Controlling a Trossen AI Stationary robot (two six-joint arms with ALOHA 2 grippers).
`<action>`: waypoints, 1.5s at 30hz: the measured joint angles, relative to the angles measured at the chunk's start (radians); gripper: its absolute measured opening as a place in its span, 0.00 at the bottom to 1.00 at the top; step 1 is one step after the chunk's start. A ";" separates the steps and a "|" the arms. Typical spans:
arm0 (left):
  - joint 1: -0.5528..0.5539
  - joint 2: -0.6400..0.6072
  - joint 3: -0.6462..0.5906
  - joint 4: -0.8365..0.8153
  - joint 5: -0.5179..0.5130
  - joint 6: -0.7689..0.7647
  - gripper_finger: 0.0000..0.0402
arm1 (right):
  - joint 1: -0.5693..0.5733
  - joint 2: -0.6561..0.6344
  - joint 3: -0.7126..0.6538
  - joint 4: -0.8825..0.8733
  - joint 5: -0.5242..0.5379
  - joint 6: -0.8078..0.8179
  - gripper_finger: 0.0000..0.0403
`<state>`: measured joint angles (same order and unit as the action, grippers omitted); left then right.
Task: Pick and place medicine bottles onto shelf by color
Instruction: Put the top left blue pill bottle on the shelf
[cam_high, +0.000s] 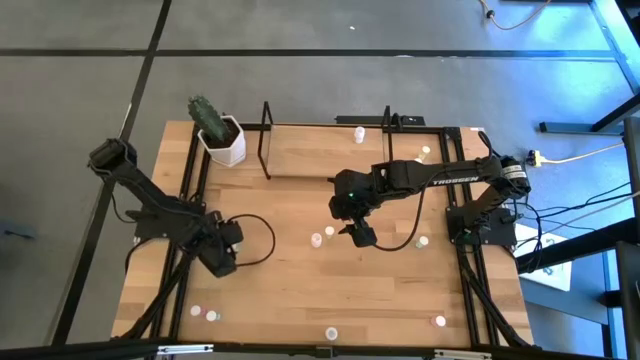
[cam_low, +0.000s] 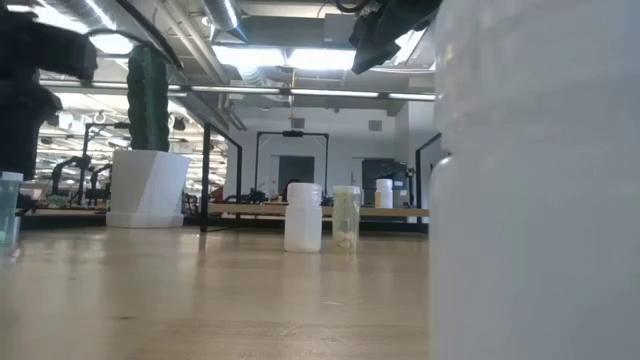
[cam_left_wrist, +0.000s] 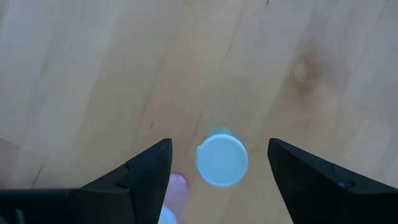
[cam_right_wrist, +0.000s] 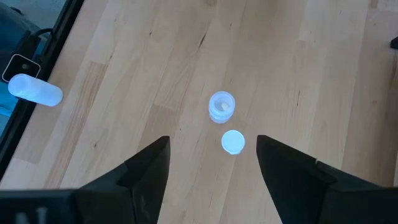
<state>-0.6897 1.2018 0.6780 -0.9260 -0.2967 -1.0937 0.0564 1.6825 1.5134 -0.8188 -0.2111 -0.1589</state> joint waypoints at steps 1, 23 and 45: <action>0.005 0.000 -0.007 0.009 0.002 0.004 0.65 | 0.000 0.000 0.000 0.000 0.000 0.000 0.60; 0.017 0.000 -0.089 0.081 0.004 0.005 0.64 | 0.000 0.000 0.000 0.000 0.000 0.000 0.60; 0.023 0.000 -0.089 0.075 0.029 0.005 0.50 | 0.000 0.000 0.000 0.000 0.000 0.000 0.60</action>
<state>-0.6662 1.2022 0.5892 -0.8513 -0.2672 -1.0889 0.0566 1.6825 1.5135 -0.8188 -0.2111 -0.1589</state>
